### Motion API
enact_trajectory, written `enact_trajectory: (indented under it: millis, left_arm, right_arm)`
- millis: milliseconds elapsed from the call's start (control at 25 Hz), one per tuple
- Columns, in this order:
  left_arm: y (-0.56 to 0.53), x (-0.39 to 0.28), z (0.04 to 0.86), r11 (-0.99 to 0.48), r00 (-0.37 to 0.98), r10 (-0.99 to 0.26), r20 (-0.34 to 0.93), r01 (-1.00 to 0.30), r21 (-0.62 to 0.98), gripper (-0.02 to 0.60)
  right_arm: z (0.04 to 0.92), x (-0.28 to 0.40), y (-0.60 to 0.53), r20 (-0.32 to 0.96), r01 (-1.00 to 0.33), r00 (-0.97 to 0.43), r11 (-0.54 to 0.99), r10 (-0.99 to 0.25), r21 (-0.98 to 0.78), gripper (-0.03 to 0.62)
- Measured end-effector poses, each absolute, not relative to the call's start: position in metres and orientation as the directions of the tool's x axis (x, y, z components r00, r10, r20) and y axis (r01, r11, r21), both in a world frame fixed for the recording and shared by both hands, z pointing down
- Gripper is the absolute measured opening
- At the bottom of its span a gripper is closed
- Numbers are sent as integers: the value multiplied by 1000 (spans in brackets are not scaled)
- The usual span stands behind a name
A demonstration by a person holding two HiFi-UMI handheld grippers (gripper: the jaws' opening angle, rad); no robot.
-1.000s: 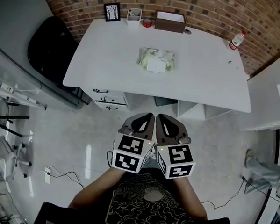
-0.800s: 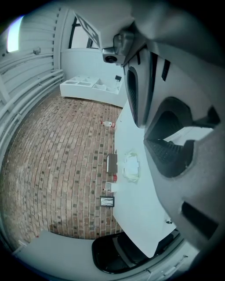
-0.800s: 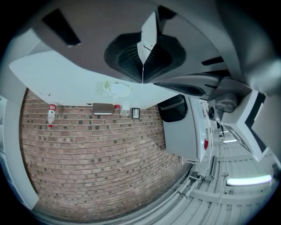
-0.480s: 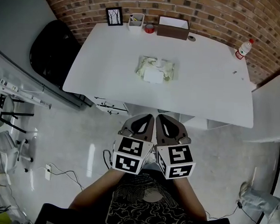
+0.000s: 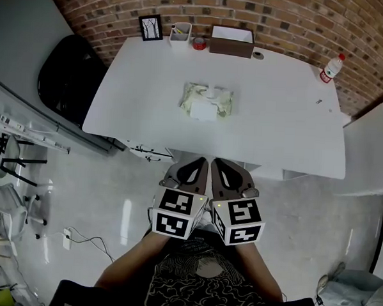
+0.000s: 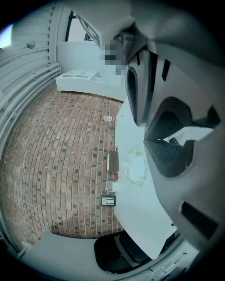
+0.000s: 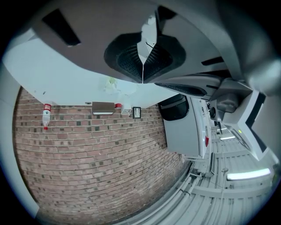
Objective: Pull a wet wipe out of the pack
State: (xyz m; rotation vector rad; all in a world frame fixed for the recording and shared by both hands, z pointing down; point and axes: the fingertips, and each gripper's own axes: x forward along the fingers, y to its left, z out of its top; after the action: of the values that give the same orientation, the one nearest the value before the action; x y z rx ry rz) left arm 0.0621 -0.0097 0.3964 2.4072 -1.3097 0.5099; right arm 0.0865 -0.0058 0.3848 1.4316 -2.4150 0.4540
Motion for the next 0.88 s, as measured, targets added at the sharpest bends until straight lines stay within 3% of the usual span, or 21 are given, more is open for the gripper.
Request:
enact_trajectory:
  millis: [880]
  left_arm:
    - [-124, 40, 410, -522, 528, -699, 481, -838, 161, 12]
  right_arm:
    - [401, 64, -117, 449, -892, -436, 441, -780, -100, 18]
